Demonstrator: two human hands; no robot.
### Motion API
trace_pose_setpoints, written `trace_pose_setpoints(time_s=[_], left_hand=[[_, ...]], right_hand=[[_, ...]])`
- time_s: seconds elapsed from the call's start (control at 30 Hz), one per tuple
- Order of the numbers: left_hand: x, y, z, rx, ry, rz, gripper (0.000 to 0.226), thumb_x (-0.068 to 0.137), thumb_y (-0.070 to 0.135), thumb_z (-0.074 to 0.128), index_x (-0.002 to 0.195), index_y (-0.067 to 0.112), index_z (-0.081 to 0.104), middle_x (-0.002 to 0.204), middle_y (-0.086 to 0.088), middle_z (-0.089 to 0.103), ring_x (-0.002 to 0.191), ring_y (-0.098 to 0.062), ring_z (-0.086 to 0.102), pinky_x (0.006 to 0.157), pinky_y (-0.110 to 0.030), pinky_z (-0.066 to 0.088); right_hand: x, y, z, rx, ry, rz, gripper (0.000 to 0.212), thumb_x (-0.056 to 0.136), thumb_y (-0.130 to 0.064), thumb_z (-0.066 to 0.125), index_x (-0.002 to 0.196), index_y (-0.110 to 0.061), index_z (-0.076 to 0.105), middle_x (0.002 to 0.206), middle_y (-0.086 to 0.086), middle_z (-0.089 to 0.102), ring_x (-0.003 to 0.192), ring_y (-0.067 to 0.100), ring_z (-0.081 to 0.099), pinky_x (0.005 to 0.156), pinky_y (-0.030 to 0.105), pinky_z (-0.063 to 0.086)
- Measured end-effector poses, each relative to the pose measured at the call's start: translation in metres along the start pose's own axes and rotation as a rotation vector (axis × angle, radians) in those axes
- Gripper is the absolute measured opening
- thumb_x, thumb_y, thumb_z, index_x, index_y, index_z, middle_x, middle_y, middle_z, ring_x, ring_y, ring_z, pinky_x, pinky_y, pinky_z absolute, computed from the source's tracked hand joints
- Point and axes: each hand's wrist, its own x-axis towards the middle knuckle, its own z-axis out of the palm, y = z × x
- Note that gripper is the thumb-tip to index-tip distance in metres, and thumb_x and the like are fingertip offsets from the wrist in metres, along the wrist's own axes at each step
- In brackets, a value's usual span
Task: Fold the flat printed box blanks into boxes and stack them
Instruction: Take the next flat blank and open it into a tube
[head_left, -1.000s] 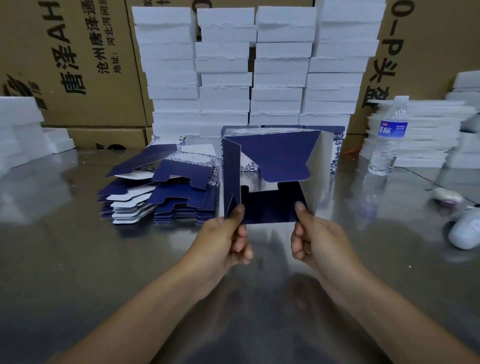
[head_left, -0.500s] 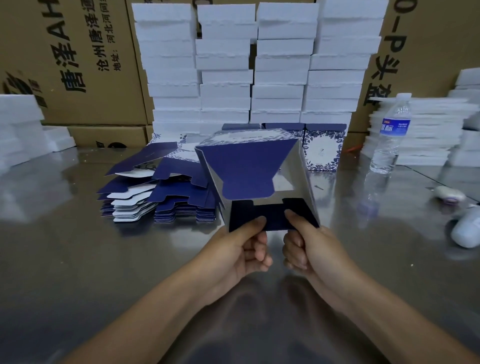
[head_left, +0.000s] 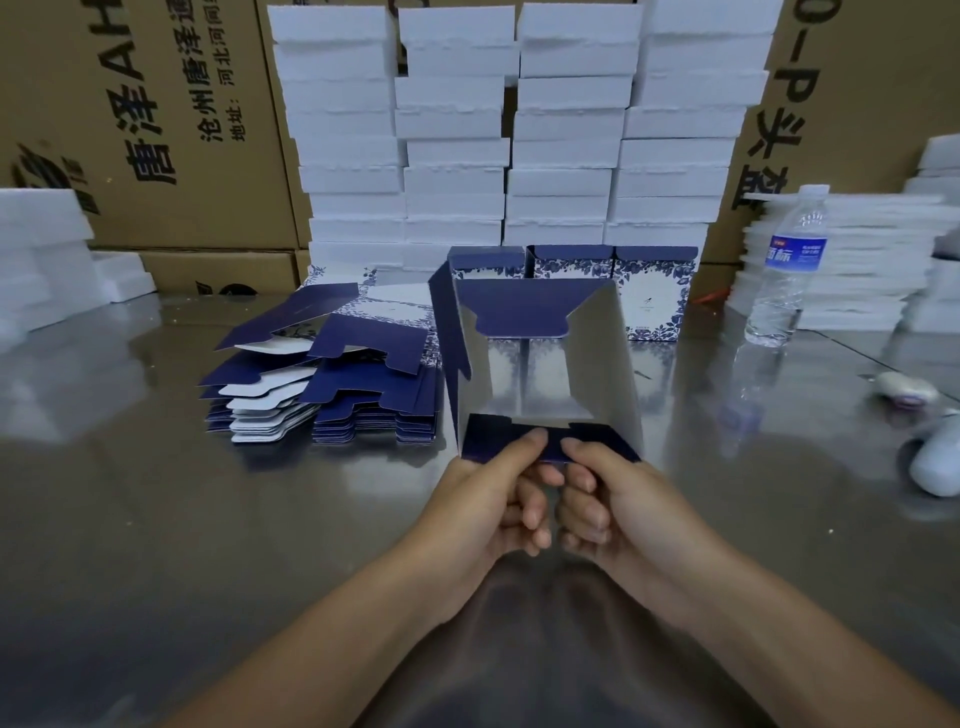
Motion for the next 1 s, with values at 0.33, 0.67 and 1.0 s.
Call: trace_pose_setpoints(time_s=[0.33, 0.67, 1.0], left_hand=[[-0.001, 0.0, 0.005, -0.053, 0.099, -0.014, 0.037, 0.093, 0.017, 0.055, 0.057, 0.009, 0.055, 0.04, -0.001, 0.037, 0.035, -0.011, 0.039, 0.038, -0.019, 0.036], [-0.003, -0.003, 0.009, -0.061, 0.059, -0.033, 0.033, 0.092, 0.018, 0.057, 0.062, 0.007, 0.058, 0.044, -0.001, 0.046, 0.039, -0.01, 0.046, 0.041, -0.021, 0.041], [0.001, 0.002, 0.001, -0.078, 0.116, -0.116, 0.026, 0.09, 0.019, 0.061, 0.066, 0.009, 0.059, 0.046, 0.0, 0.048, 0.039, -0.01, 0.049, 0.039, -0.019, 0.041]], right_hand=[[0.001, 0.004, 0.005, 0.027, 0.017, 0.041, 0.053, 0.091, -0.033, 0.051, 0.04, -0.022, 0.043, 0.038, -0.002, 0.027, 0.035, 0.011, 0.027, 0.048, 0.024, 0.032], [0.0, 0.0, 0.004, 0.08, -0.018, 0.093, 0.056, 0.095, -0.028, 0.044, 0.04, -0.02, 0.044, 0.037, -0.001, 0.036, 0.037, 0.012, 0.036, 0.048, 0.024, 0.038], [0.003, -0.006, -0.005, 0.097, 0.054, 0.168, 0.046, 0.096, -0.028, 0.043, 0.051, -0.019, 0.038, 0.04, -0.004, 0.03, 0.033, 0.009, 0.027, 0.046, 0.023, 0.033]])
